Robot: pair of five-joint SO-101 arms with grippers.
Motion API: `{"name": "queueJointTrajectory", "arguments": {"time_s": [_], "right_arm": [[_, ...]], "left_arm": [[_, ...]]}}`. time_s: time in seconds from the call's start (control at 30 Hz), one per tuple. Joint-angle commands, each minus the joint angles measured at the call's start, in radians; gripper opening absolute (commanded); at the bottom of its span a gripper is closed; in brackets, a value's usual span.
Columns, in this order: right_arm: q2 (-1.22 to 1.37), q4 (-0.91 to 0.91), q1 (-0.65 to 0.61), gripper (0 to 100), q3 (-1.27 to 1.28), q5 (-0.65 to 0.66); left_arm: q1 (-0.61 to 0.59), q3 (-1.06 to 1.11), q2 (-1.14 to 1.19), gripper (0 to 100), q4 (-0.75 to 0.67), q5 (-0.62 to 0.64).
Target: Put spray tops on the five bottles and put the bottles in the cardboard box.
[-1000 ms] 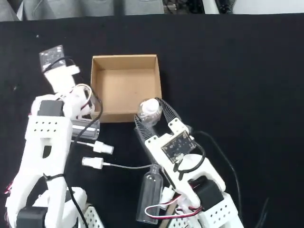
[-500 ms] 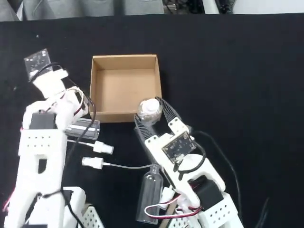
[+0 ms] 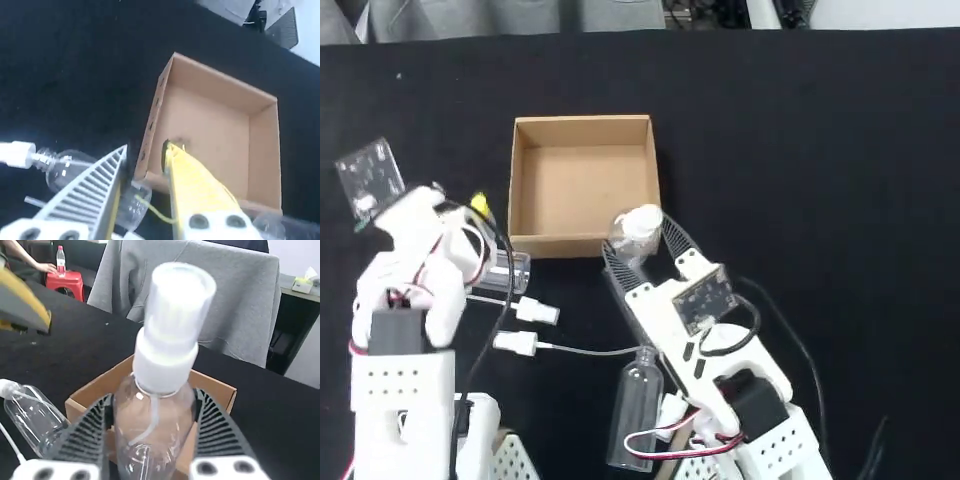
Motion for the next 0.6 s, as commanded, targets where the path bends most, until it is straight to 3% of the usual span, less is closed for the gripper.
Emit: {"name": "queueJointTrajectory", "arguments": {"time_s": [0.0,0.23,0.57], "right_arm": [[-0.102,-0.040,0.031,6.4,-0.021,-0.026],[-0.102,-0.103,0.031,6.4,-0.015,-0.026],[-0.102,-0.110,0.031,6.4,-0.019,-0.026]], "left_arm": [[-0.015,0.104,-0.152,11,-0.086,-0.012],[-0.015,0.334,-0.381,11,-0.219,-0.107],[-0.008,0.562,-0.698,12,-0.239,-0.153]]}}
